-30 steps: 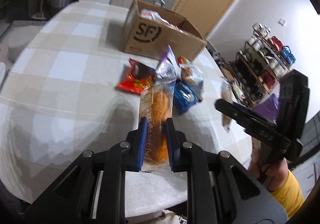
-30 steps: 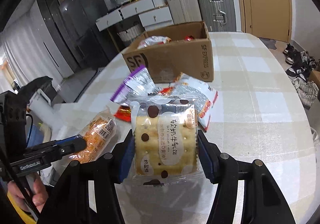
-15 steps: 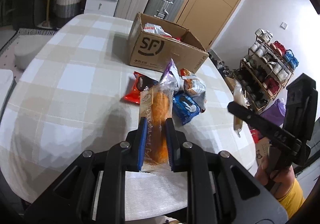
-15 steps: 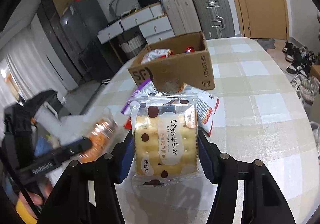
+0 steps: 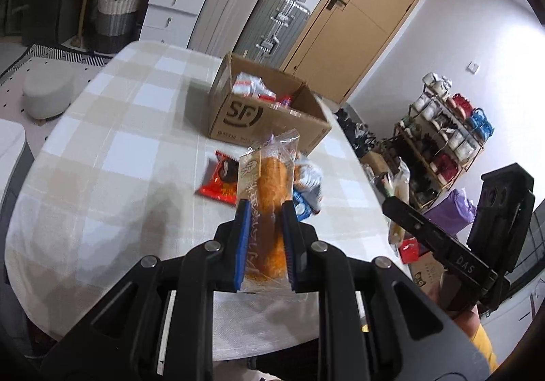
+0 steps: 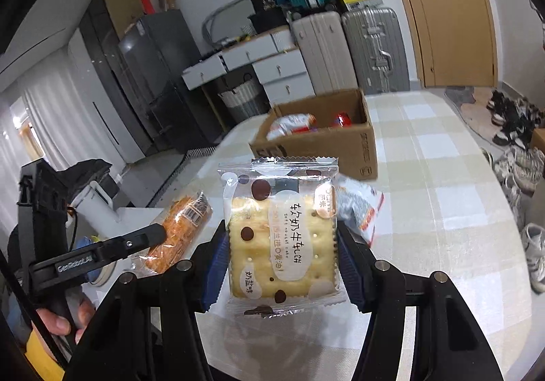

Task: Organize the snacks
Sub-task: 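Lift both held snacks and carry them over the cardboard box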

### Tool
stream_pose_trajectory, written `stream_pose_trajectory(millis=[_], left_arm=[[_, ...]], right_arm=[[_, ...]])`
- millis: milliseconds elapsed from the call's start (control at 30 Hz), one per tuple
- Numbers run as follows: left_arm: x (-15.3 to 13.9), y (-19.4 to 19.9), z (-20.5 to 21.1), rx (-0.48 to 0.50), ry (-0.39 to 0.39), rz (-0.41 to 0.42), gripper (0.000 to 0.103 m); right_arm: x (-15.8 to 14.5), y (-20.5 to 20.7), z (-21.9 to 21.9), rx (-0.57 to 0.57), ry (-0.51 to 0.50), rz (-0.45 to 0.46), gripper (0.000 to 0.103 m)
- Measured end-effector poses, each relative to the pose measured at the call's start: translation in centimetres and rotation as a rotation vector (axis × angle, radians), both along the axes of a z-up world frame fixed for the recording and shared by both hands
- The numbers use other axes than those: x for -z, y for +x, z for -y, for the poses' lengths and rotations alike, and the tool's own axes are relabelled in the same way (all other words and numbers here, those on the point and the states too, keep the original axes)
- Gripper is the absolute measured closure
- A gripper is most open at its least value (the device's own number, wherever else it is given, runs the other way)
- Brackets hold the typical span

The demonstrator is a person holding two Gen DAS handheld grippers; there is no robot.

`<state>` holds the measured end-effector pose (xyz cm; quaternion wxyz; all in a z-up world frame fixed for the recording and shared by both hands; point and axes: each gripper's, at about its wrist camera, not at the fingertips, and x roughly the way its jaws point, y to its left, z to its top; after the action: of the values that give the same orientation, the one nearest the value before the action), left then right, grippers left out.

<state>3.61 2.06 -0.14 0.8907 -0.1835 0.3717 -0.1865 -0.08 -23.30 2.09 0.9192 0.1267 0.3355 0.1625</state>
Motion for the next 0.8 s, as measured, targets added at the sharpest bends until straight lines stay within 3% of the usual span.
stream_pose_trajectory(millis=[200, 433, 667, 800], left_arm=[[-4.4, 0.7, -0.5, 0.009, -0.012, 0.043, 0.088], [-9.9, 2.8, 0.0, 0.031, -0.001, 0.090, 0.088], [-13.9, 7.6, 0.9, 0.038, -0.032, 0.084, 0.088], [-15.2, 10.9, 2.2, 0.025, -0.005, 0.087, 0.088]], right_arm=[[-4.5, 0.4, 0.1, -0.016, 0.005, 0.054, 0.044], [-9.7, 3.7, -0.4, -0.008, -0.042, 0.108, 0.044], [-12.7, 9.4, 0.1, -0.019, 0.035, 0.068, 0.044], [-13.6, 12.9, 0.1, -0.016, 0.046, 0.041, 0.044]])
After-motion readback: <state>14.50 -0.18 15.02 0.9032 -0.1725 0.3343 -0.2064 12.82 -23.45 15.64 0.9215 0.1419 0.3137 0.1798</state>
